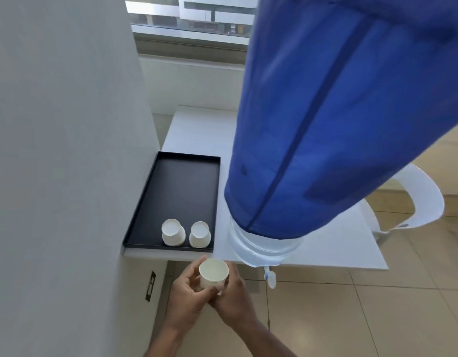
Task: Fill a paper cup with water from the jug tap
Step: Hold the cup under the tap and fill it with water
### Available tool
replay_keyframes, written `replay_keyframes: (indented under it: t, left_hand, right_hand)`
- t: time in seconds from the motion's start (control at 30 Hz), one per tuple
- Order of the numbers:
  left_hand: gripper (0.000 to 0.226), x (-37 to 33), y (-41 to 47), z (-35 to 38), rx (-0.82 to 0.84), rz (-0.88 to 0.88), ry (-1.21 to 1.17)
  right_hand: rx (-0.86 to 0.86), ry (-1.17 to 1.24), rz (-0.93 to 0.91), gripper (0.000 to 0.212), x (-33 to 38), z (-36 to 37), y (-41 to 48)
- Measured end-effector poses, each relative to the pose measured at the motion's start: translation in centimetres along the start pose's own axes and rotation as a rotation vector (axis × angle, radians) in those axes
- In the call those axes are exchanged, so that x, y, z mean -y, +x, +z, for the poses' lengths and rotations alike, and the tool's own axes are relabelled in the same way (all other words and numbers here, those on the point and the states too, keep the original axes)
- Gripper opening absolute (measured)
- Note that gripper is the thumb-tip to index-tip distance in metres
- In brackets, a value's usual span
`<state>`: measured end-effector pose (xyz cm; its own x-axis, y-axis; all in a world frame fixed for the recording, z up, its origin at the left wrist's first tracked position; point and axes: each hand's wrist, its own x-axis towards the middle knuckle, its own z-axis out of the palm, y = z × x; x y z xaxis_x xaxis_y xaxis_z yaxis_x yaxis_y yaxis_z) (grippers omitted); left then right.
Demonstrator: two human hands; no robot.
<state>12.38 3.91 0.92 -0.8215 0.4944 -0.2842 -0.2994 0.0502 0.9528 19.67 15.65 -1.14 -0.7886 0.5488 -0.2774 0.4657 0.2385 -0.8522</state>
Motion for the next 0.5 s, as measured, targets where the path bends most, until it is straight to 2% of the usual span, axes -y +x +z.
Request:
replay_keyframes:
  t: [0.1,0.2,0.27,0.37,0.5]
  left_hand:
    - [0.086,0.7,-1.6,2.3,-0.045,-0.071,0.185]
    - [0.055,1.6,-1.7,4.9,-0.098,-0.112,0.365]
    - [0.040,2.1,-1.1,6.8,-0.097,-0.058,0.497]
    - [0.044,3.0,0.3,9.1,0.022,0.059,0.701]
    - [0.054,4.6,1.8,11.9,0.216,0.235,0.958]
  right_hand:
    - [0.076,0.012,0.122,0.069,-3.3,-1.3,-1.1]
    - [0.159,-0.059,0.232,0.068,-6.8,-3.1,-1.8]
    - [0.182,-0.104,0.292,0.065,-8.9,-4.6,-1.8]
    - [0.188,-0.182,0.354,0.065,-11.3,-6.6,-1.4]
    - [0.147,-0.170,0.384,0.068,-13.8,-8.4,0.2]
